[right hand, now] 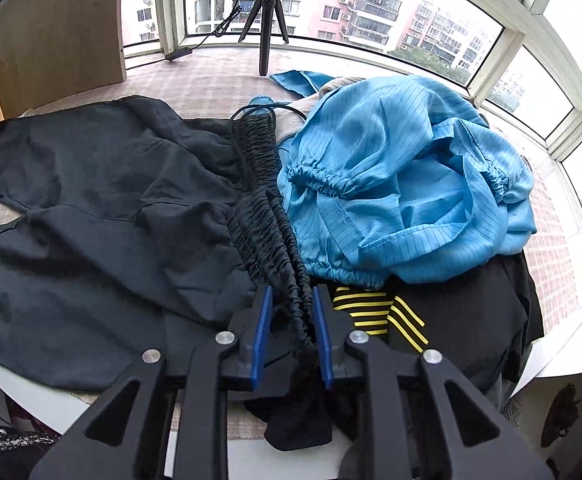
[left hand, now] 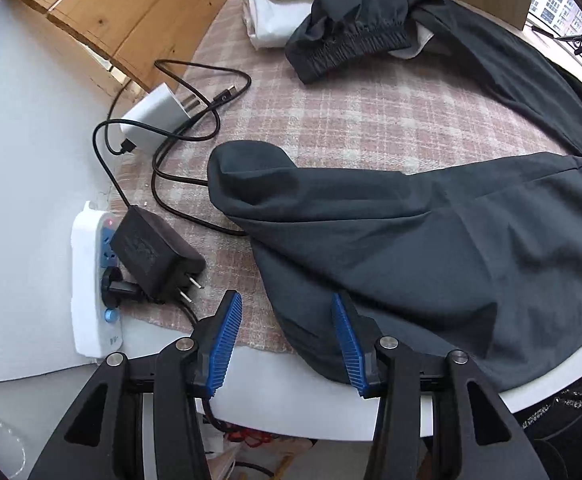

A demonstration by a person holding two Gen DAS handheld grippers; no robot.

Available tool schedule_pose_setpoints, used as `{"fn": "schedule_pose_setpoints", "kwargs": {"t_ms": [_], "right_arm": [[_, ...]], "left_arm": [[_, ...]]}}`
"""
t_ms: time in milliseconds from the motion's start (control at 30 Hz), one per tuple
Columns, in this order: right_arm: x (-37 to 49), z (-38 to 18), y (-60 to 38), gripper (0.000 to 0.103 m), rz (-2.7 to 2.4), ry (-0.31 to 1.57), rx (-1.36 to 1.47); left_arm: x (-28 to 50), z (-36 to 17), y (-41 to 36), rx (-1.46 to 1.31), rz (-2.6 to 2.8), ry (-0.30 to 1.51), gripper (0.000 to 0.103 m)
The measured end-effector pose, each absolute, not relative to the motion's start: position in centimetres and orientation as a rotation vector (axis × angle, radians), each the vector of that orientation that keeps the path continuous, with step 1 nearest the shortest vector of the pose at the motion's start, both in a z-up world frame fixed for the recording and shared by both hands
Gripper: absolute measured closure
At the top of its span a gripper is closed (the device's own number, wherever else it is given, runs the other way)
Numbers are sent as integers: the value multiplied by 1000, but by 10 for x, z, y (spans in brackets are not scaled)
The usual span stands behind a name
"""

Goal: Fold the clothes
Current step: 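Pull the leg cuff with the left gripper to straighten the trouser leg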

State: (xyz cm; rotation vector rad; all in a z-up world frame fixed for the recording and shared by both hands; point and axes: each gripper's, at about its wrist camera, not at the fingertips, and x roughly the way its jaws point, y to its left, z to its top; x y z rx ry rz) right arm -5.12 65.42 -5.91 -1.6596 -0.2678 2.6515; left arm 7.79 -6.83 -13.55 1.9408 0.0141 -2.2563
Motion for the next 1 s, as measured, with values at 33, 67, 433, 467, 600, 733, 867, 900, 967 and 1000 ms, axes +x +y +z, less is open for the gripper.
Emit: {"fn": "schedule_pose_setpoints", "kwargs": {"t_ms": [33,67,433,467,600,733,867,900,967,1000], "right_arm": [[-52,-60,652,79,2654,-266,-1664],[-54,-61,649,77,2656,-264,-1668],[-68,-70,621,77,2677,-240,-1718],[-69,-71,619,77,2679,-238,-1722],[-73,-76,617,77,2668,-221,-1746],[-72,-80,626,77,2641,-189,-1761],[-70,-82,636,77,2623,-162,-1765],[-69,-84,638,77,2620,-153,-1769],[-71,-88,641,77,2616,-130,-1781],[-71,-90,642,77,2615,-123,-1786]], "left_arm": [[70,-140,-68,1966,-2285,105,61],[60,-138,-66,1978,-2349,225,60],[45,-106,-62,1891,-2509,141,55],[45,-113,-63,1904,-2489,144,55],[46,-137,-71,1953,-2411,157,55],[25,-161,-50,1985,-2376,53,52],[12,-158,-38,1943,-2436,9,77],[11,-156,-35,1949,-2457,28,88],[12,-152,-29,1937,-2469,-15,96],[15,-148,-26,1927,-2483,-35,97]]}}
